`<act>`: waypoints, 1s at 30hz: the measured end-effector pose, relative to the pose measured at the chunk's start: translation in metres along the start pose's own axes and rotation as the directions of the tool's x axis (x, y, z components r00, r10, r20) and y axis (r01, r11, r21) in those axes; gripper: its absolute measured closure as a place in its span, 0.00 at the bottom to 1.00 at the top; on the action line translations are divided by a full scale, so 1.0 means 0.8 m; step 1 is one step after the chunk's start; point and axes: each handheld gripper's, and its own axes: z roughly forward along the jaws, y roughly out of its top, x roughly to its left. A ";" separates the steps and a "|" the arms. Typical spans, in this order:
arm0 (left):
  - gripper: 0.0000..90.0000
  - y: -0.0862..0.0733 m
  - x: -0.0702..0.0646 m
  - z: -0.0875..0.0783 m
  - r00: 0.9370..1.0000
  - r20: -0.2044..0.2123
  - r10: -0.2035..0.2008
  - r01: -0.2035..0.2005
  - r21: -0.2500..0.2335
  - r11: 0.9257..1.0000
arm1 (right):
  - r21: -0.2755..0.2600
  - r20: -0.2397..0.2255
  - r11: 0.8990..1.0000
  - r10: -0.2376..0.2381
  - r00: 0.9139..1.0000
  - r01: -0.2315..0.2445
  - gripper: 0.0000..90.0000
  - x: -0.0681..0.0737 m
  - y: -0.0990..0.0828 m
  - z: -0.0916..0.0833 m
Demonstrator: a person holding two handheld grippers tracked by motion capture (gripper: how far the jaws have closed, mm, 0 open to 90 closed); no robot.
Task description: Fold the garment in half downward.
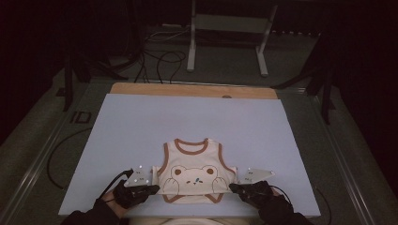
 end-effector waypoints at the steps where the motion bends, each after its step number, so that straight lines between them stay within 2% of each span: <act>1: 1.00 0.000 0.000 0.000 1.000 0.000 0.000 0.000 0.000 1.000 | 0.000 0.000 1.000 0.000 1.000 0.000 1.00 0.000 0.000 0.000; 6: 1.00 -0.010 0.001 0.007 1.000 0.015 -0.017 0.017 0.009 1.000 | 0.013 -0.013 1.000 0.009 1.000 -0.009 1.00 0.001 -0.007 0.004; 13: 1.00 -0.015 -0.001 0.011 1.000 0.018 -0.018 0.017 0.016 1.000 | 0.021 -0.019 0.999 0.027 0.999 -0.027 1.00 0.000 -0.013 0.010; 19: 1.00 -0.020 -0.002 0.018 1.000 0.010 -0.025 0.025 0.040 0.999 | 0.063 -0.026 0.998 0.012 1.000 -0.010 1.00 0.001 -0.017 0.017; 26: 0.99 -0.022 -0.001 0.020 1.000 0.014 -0.022 0.021 0.040 0.999 | 0.068 -0.028 0.998 0.018 0.999 -0.016 0.99 0.001 -0.020 0.022; 30: 0.98 -0.023 -0.001 0.020 1.000 0.015 -0.019 0.019 0.038 0.999 | 0.073 -0.037 0.997 0.005 0.999 -0.003 0.99 0.000 -0.022 0.024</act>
